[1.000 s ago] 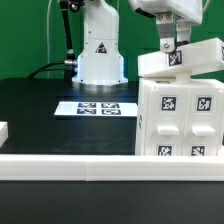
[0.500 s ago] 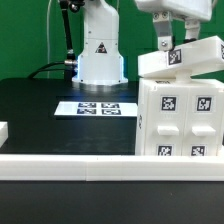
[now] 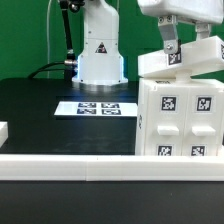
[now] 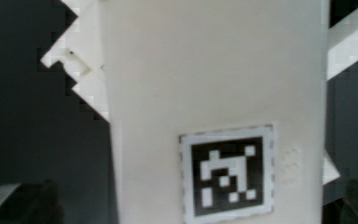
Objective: Assemble cabinet
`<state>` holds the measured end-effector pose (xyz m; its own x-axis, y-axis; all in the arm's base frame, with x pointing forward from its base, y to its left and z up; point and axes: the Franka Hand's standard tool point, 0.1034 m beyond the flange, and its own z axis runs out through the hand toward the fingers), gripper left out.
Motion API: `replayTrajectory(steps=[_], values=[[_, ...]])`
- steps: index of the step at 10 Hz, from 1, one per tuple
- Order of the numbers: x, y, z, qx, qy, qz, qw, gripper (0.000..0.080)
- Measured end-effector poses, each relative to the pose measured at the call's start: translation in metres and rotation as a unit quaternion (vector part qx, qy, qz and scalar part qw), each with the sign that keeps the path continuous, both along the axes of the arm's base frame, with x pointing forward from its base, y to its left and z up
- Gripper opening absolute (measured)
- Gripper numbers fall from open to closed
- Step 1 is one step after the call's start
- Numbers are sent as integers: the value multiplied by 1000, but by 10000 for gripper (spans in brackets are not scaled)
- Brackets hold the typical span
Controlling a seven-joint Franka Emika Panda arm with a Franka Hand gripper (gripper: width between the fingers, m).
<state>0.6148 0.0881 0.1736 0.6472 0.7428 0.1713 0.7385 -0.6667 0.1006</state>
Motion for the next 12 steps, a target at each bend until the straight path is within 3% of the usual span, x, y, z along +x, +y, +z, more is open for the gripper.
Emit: replayTrajectory(steps=[5,9,11,12], values=[[-5,1,-16,-1,-19,-6,1000,797],[-3,1,-14,0,-14,-11,1000,797],[-3,1,-13,1,-11,-15,1000,574],[-3,1,-13,1,-11,-15,1000,574]])
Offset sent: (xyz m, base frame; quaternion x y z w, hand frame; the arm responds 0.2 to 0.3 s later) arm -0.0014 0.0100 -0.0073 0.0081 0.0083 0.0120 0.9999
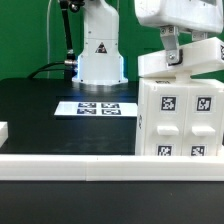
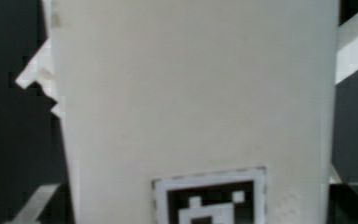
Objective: Assemble cabinet
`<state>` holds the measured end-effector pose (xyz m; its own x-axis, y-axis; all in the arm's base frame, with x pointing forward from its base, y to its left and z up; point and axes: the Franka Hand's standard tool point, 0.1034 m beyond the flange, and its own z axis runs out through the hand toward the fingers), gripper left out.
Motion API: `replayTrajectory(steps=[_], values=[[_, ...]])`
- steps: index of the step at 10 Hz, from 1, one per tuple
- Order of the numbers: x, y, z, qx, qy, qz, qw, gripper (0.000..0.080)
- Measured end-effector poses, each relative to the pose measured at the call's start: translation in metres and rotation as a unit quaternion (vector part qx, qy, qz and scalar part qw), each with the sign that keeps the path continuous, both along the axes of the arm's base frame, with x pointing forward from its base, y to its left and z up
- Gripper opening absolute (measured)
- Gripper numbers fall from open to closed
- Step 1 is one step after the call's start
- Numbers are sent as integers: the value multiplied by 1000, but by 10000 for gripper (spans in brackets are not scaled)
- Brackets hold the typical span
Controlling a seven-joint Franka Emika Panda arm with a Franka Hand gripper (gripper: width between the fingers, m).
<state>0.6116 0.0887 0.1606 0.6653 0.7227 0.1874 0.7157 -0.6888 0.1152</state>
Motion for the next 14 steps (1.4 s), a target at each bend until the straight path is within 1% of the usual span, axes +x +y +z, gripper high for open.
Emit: replayTrajectory(steps=[5,7,8,9,10,14], values=[[0,0,0,0,1,-1,1000,573],[-2,1,1,9,21,-51,998,573],[-4,3,1,9,30,-71,997,573],[-6,1,0,11,42,-86,995,573],[-6,-1,0,11,47,-93,994,573],[-6,-2,0,11,46,-94,994,573]])
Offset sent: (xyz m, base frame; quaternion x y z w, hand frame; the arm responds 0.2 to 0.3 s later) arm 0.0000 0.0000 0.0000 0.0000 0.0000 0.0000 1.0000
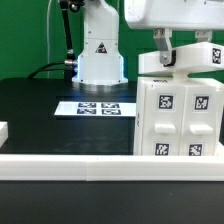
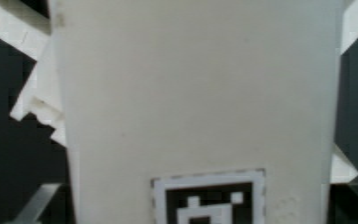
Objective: Assemble cabinet
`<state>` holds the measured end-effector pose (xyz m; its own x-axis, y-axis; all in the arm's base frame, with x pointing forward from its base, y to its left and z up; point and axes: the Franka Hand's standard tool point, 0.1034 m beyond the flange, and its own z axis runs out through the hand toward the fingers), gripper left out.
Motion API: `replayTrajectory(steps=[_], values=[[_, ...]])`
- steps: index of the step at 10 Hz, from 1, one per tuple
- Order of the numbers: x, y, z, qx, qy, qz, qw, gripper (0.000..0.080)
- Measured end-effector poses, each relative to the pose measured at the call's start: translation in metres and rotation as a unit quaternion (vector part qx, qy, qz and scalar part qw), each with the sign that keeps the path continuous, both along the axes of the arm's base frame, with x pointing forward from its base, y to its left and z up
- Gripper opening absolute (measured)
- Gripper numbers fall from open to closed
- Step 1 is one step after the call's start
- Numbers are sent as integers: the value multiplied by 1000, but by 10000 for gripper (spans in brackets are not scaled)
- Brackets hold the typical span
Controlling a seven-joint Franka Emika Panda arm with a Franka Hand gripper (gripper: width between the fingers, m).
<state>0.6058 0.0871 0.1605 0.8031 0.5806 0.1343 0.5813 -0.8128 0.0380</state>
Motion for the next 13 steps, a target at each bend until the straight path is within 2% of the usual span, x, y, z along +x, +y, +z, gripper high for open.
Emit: replayTrajectory(steps=[3,7,13], values=[[-1,0,0,2,5,-17,1000,573],[-17,2,-3,5,69,-106,992,568],[-18,-2,-4,8,73,-153,985,566]])
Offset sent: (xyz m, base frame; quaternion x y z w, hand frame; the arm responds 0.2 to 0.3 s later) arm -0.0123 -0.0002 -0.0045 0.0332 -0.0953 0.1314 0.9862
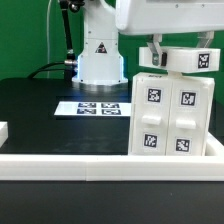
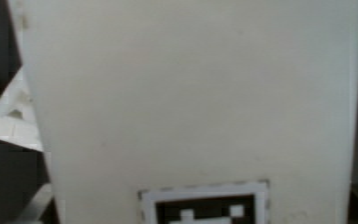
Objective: Assemble cabinet
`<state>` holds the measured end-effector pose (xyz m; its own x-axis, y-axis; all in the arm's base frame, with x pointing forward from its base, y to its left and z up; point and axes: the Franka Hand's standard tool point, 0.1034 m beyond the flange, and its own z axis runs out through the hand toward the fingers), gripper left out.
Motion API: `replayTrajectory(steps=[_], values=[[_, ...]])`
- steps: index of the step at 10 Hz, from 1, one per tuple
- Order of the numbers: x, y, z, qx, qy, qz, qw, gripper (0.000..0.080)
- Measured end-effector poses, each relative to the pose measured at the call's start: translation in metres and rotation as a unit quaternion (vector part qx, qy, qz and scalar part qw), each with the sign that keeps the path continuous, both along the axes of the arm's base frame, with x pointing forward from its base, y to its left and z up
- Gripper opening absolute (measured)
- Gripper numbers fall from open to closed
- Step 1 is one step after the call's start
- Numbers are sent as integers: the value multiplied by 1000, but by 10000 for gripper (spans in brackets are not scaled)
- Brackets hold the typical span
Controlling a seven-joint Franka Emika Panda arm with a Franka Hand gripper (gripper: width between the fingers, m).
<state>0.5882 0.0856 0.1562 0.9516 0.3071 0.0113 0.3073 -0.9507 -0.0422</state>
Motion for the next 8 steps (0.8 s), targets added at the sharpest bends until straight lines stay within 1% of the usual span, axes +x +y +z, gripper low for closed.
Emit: replayTrajectory(steps=[1,2,4,6,8], values=[[0,0,0,1,3,-62,998,566],[0,0,0,1,4,-94,996,566],[0,0,0,0,9,-224,975,566],[1,-1,0,0,14,-331,943,566],[1,-1,0,1,18,-430,903,566]])
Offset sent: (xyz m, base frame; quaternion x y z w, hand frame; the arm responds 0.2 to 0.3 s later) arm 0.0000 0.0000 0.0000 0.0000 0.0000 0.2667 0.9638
